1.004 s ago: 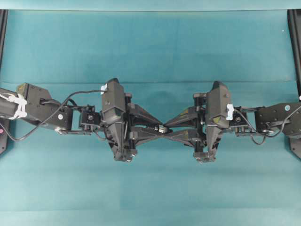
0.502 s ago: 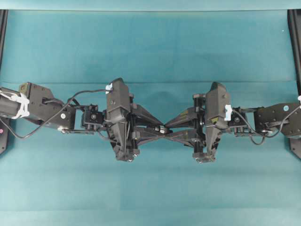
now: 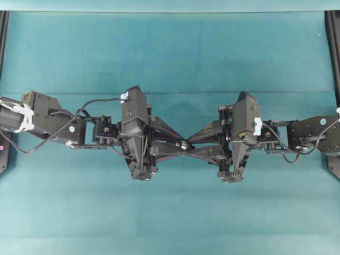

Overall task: Insert the washer onto the shaft with both hands.
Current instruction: 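Push the washer over the shaft's threaded end down to its shoulder, then open left gripper and pull it back from the shaft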

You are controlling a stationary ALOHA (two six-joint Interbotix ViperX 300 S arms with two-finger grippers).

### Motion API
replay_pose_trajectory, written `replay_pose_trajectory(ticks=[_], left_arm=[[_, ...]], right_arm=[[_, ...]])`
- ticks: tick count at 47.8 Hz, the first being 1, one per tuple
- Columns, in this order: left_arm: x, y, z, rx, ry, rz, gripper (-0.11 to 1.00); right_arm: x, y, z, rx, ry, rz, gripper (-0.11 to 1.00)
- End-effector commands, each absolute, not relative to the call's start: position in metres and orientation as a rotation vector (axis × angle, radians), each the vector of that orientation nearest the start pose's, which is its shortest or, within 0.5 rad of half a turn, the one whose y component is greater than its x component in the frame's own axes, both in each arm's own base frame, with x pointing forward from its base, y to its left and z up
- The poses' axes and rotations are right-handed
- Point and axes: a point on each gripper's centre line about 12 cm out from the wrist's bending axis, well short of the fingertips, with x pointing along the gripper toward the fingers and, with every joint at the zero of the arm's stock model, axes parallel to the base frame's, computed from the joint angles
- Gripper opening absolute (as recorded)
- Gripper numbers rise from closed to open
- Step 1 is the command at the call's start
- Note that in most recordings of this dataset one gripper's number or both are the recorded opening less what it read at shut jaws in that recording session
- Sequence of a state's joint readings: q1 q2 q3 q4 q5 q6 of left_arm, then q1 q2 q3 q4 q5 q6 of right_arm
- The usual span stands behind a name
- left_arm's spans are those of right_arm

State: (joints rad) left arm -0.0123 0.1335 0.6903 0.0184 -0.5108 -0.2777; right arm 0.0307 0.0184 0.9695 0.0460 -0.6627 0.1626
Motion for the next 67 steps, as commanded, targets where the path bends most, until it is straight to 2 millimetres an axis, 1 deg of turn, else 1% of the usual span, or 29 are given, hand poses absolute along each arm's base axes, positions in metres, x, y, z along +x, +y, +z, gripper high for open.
replay_pose_trajectory(ticks=[1, 10, 15, 16, 17, 21, 23, 25, 26, 34, 42, 50, 59, 67], left_arm=[[0.422, -0.004, 0.174, -0.262, 0.275, 0.02, 0.37], [0.42, -0.002, 0.171, -0.261, 0.298, 0.027, 0.37], [0.42, -0.002, 0.175, -0.258, 0.288, 0.025, 0.38], [0.42, -0.002, 0.177, -0.258, 0.285, 0.025, 0.4], [0.419, -0.002, 0.177, -0.258, 0.287, 0.025, 0.45], [0.419, 0.0, 0.182, -0.26, 0.282, 0.029, 0.7], [0.417, 0.0, 0.185, -0.26, 0.28, 0.029, 0.81], [0.416, 0.0, 0.187, -0.257, 0.28, 0.03, 0.88], [0.416, 0.0, 0.188, -0.256, 0.28, 0.029, 0.89], [0.413, 0.0, 0.189, -0.254, 0.283, 0.03, 0.83], [0.412, 0.0, 0.188, -0.255, 0.286, 0.031, 0.83], [0.41, 0.0, 0.194, -0.26, 0.272, 0.03, 0.83], [0.401, -0.002, 0.197, -0.259, 0.281, 0.025, 0.82], [0.389, -0.01, 0.194, -0.244, 0.353, 0.014, 0.82]], right_arm=[[0.349, 0.007, 0.149, 0.196, 0.282, -0.03, 0.0], [0.349, 0.007, 0.147, 0.196, 0.297, -0.031, 0.0], [0.348, 0.007, 0.147, 0.196, 0.297, -0.031, 0.0], [0.348, 0.007, 0.147, 0.196, 0.297, -0.031, 0.0], [0.348, 0.007, 0.147, 0.196, 0.297, -0.031, 0.0], [0.348, 0.006, 0.148, 0.193, 0.297, -0.033, 0.0], [0.348, 0.007, 0.148, 0.193, 0.297, -0.031, 0.0], [0.348, 0.007, 0.148, 0.191, 0.297, -0.031, 0.0], [0.348, 0.006, 0.148, 0.191, 0.297, -0.032, 0.0], [0.348, 0.007, 0.148, 0.191, 0.297, -0.031, 0.0], [0.348, 0.007, 0.148, 0.191, 0.297, -0.031, 0.0], [0.347, 0.007, 0.148, 0.191, 0.297, -0.031, 0.0], [0.342, 0.006, 0.146, 0.192, 0.305, -0.032, 0.0], [0.341, 0.006, 0.145, 0.192, 0.308, -0.032, 0.0]])
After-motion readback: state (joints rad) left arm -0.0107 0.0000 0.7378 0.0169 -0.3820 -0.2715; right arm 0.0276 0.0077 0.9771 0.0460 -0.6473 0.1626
